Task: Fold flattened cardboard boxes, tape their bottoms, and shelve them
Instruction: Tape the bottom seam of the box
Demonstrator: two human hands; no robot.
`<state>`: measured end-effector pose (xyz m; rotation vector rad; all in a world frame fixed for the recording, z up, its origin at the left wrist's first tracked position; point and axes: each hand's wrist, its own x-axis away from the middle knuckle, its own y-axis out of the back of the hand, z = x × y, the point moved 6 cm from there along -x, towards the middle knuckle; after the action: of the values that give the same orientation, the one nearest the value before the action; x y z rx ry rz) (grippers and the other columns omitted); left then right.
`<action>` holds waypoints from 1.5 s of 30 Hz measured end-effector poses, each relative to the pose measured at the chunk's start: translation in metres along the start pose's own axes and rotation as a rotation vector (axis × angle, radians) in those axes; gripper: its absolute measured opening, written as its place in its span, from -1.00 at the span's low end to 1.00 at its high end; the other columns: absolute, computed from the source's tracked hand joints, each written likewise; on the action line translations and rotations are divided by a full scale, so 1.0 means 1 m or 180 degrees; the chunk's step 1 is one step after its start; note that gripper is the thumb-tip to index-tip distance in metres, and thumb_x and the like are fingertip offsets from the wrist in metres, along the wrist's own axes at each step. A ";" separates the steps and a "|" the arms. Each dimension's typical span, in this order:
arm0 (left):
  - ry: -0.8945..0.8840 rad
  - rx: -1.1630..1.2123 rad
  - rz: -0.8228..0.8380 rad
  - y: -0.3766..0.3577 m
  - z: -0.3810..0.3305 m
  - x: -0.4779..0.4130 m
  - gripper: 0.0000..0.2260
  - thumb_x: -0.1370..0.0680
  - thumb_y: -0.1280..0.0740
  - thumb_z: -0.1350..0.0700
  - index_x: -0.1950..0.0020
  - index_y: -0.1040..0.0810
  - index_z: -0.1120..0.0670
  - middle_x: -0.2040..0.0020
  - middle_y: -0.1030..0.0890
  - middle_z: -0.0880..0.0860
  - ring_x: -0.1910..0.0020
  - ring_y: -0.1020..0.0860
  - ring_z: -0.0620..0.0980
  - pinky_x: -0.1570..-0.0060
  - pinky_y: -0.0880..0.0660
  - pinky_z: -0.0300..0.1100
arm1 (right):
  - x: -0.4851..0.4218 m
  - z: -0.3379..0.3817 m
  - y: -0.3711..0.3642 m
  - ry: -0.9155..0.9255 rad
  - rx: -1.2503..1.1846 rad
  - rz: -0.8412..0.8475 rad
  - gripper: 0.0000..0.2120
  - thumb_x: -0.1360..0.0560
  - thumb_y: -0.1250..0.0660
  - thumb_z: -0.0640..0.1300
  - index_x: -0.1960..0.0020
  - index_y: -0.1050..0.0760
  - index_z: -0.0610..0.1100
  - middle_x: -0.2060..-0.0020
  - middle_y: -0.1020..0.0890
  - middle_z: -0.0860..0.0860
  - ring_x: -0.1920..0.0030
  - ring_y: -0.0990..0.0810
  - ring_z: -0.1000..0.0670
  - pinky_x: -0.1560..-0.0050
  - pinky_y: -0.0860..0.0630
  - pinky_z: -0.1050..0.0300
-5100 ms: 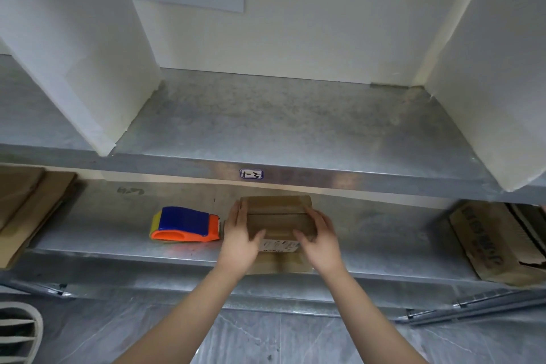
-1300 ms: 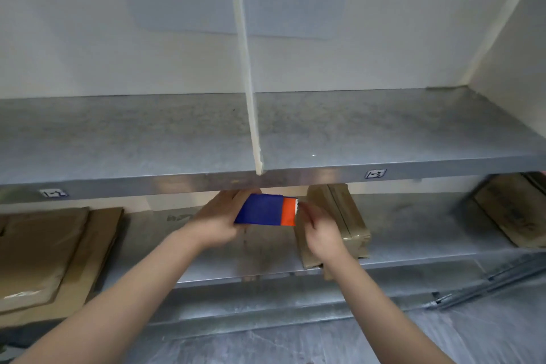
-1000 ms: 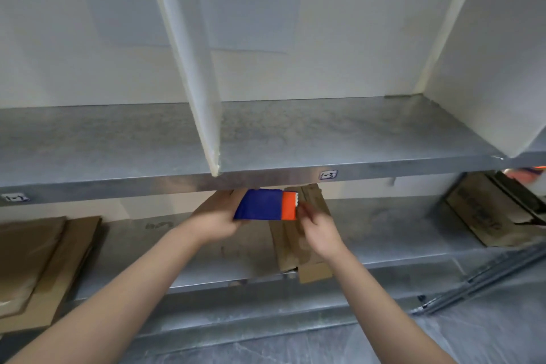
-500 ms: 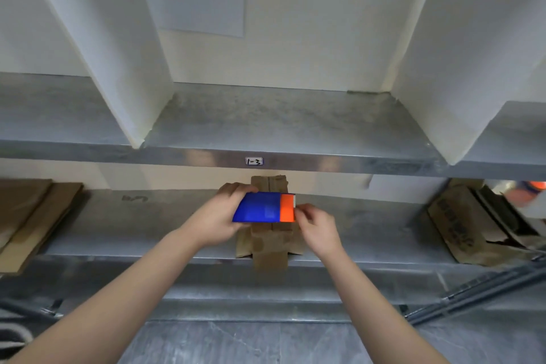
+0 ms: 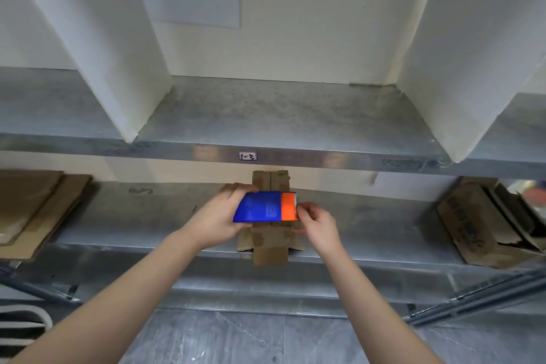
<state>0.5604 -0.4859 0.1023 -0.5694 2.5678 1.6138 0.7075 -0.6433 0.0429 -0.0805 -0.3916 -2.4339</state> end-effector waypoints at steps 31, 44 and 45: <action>0.0239 0.0231 0.0282 0.000 0.031 0.005 -0.39 -0.40 -0.52 0.04 -0.37 -0.32 -0.04 -0.27 -0.43 -0.08 -0.20 -0.34 -0.15 -0.18 -0.36 -0.24 | -0.012 -0.010 -0.014 -0.0070 0.0750 -0.0138 -0.82 -0.62 -0.18 -0.14 0.06 -0.54 -0.13 0.17 -0.64 -0.06 0.11 -0.59 -0.07 0.13 -0.52 0.13; 0.0153 0.0142 0.0448 0.005 0.011 0.011 -0.39 -0.42 -0.50 0.00 -0.40 -0.32 -0.05 -0.26 -0.43 -0.13 -0.24 -0.36 -0.14 -0.18 -0.30 -0.36 | 0.004 -0.004 0.015 -0.0073 0.1493 -0.0749 -0.88 -0.55 -0.25 -0.07 0.03 -0.56 -0.04 0.17 -0.63 0.03 0.14 -0.56 -0.05 0.27 -0.37 0.19; 0.0138 0.0099 0.0449 0.012 0.014 0.013 -0.39 -0.41 -0.51 0.01 -0.40 -0.34 -0.04 -0.23 -0.42 -0.17 -0.23 -0.37 -0.15 -0.16 -0.26 -0.45 | 0.007 -0.008 0.024 -0.0221 0.1420 -0.0849 -0.87 -0.55 -0.27 -0.03 0.04 -0.57 -0.03 0.16 -0.64 0.03 0.12 -0.56 -0.06 0.26 -0.36 0.18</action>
<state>0.5422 -0.4727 0.1027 -0.4347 2.7161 1.6155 0.7178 -0.6673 0.0426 0.0871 -1.0223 -2.5422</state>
